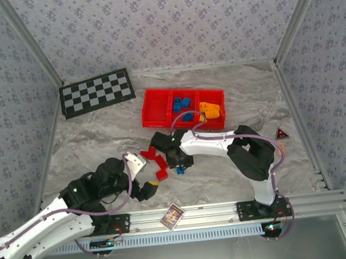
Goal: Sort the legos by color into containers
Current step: Pick up the lego from the bottom-center of the table, then place the lego in the container.
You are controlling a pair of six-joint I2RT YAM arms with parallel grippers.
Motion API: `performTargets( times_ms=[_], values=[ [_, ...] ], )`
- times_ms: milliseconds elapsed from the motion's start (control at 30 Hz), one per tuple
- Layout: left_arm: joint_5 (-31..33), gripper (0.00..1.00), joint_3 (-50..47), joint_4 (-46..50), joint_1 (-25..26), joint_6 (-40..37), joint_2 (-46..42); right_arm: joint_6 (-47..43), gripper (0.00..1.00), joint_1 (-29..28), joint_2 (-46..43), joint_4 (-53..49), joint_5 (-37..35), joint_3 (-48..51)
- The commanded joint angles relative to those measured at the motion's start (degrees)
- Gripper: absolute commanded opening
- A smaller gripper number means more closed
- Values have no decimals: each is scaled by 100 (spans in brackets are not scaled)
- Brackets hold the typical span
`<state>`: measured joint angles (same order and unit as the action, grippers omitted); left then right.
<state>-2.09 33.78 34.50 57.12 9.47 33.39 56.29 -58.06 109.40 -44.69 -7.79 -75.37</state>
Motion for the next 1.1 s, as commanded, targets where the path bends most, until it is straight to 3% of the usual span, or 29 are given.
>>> performTargets(
  times_ms=[0, 233, 500, 733, 1067],
  values=[
    [-90, 100, 61, -4, 40, -25, -34, -10, 38, -46, 142, -128, -73, -130],
    [-84, 100, 67, -4, 45, -25, -43, -415, 27, -52, 70, -383, -263, -408],
    [-83, 100, 67, -3, 45, -33, -60, -1361, 25, 155, -420, -897, -771, -1257],
    [-40, 100, 71, 7, 45, -30, -91, -2477, 25, 981, -385, -855, -845, -2219],
    [15, 100, 62, 27, 45, -31, -122, -3305, 25, 2150, 828, -716, -312, -3545]
  ],
)
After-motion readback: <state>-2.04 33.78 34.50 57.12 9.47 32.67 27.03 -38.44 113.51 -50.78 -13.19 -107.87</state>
